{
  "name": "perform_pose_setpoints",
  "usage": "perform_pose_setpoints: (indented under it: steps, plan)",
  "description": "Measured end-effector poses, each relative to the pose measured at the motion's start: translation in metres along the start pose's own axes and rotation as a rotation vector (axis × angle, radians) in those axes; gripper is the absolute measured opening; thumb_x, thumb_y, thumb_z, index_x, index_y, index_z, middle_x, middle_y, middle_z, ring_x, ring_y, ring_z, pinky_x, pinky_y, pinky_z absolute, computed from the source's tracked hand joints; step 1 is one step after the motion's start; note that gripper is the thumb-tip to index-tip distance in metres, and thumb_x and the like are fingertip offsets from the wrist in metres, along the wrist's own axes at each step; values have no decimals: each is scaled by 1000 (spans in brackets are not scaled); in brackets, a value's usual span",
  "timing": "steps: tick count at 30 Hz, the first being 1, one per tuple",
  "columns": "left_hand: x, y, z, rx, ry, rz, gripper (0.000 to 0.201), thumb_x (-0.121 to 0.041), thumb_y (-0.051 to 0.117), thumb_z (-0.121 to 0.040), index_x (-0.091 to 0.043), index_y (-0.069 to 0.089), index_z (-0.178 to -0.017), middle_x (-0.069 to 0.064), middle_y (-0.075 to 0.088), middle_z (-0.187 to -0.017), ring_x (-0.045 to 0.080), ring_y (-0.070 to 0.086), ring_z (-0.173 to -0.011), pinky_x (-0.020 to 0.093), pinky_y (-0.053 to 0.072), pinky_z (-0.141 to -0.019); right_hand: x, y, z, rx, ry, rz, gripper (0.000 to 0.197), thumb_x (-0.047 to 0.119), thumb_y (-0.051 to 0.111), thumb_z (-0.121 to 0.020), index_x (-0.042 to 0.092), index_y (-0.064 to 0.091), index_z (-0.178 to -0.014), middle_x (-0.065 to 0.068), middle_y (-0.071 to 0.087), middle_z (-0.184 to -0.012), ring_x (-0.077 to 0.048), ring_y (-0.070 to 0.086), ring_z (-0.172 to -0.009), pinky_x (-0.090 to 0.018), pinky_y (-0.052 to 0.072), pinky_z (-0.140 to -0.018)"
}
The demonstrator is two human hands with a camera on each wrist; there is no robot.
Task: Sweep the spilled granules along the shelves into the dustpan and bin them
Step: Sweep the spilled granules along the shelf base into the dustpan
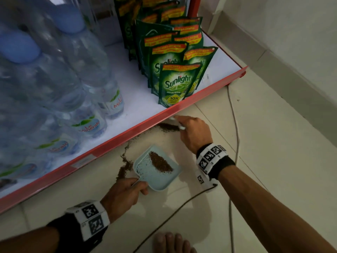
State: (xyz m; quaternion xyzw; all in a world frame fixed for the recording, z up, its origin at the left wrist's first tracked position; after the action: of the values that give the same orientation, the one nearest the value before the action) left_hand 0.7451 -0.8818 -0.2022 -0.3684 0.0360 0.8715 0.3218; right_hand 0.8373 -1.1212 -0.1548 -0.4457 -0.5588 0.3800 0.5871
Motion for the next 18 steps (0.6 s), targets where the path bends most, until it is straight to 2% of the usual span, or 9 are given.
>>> perform_pose_setpoints:
  steps: [4,6,8,11,13,15,18]
  plan:
    - [-15,-14,4,21,-7,-9,29,-17,55,-99,-5,61,-73,-3,35,-44,7,30,-34,16,25,-35,-9,1,-11,-13,119,7,43,-1,52,-79,20,70,-112,-8,72,-109,-35,67,-92,-38,55,-72]
    - [-21,-22,5,18,3,-10,29,-16,56,-98,-4,61,-72,-3,35,-42,7,31,-33,15,24,-34,8,9,-11,46,42,-11,49,-3,50,-79,22,70,-116,-8,71,-115,-36,67,-96,-39,54,-75]
    - [-22,-28,6,23,10,6,29,-16,56,-98,-3,62,-72,-3,35,-42,7,31,-33,15,24,-34,30,19,-6,138,-103,-29,58,-4,48,-81,28,66,-127,-3,68,-127,-32,67,-104,-39,55,-81]
    - [-15,-31,9,50,19,44,28,-17,57,-98,-4,62,-73,-4,34,-41,6,29,-32,15,23,-34,45,22,11,215,-221,-34,57,0,49,-83,29,63,-130,0,70,-122,-27,68,-100,-36,57,-79]
    - [-6,-30,13,59,30,80,29,-21,60,-96,-5,63,-72,-4,33,-42,7,28,-33,16,23,-35,45,12,19,169,-226,-59,58,-1,53,-78,26,64,-128,0,71,-120,-27,69,-99,-34,56,-76]
    - [7,-27,17,38,41,120,30,-30,64,-89,-7,63,-70,-4,31,-43,8,27,-35,17,23,-37,37,-3,22,70,-194,-91,60,-1,53,-76,27,65,-127,0,70,-124,-28,71,-99,-38,59,-79]
    - [28,-21,24,13,66,127,33,-29,62,-94,-7,61,-69,0,30,-49,12,27,-41,23,22,-44,7,-21,14,-100,-47,-19,56,1,56,-78,27,67,-126,-11,73,-114,-37,71,-90,-43,58,-72]
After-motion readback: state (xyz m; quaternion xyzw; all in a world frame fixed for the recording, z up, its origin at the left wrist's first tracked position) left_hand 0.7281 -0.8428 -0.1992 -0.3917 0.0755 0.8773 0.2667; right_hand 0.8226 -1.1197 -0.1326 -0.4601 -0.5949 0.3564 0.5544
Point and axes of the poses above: each hand's wrist, its own z-axis away from the middle knuckle, its own y-axis out of the palm, x = y × z, the point moved 7 cm from there along -z, towards the middle knuckle
